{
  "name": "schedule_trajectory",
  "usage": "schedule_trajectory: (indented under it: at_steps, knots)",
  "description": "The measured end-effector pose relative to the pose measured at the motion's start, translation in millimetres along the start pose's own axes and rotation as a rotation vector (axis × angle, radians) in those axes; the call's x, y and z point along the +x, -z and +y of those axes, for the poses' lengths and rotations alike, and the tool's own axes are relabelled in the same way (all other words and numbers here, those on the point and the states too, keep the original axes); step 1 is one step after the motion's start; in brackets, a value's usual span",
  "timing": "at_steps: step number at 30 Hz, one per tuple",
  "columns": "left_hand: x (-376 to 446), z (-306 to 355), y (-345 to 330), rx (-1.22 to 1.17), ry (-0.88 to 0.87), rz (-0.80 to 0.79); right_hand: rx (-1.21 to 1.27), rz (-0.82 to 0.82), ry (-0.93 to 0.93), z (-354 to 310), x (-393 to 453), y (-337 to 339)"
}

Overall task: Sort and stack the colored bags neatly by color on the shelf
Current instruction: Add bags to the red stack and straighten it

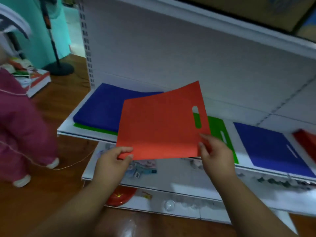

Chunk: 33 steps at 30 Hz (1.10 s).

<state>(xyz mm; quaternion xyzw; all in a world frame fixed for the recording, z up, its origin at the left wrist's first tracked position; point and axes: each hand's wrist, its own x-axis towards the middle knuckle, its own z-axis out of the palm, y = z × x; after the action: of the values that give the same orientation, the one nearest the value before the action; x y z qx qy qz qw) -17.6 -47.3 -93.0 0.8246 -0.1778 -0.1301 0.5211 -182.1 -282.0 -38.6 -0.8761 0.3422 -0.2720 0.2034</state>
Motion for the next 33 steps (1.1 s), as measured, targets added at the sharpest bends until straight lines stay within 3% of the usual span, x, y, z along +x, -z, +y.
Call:
schedule_trajectory:
  at_steps: [5,11,22,33]
  knots:
    - [-14.9,33.8,-67.8,0.106,-0.276,-0.158,-0.009,0.124,-0.208,57.5,-47.9,65.2]
    - [-71.7,92.9,-185.8,0.026,-0.458,-0.344,-0.113,0.263,-0.489,153.7,-130.0,164.0]
    - [-190.9,186.5,-395.2,0.021,-0.447,-0.438,-0.200,0.296,-0.593,339.2,-175.1,320.7]
    - [-173.8,243.1,-499.0,0.210,-0.495,-0.475,-0.181,0.267,-0.630,454.6,-106.1,364.2]
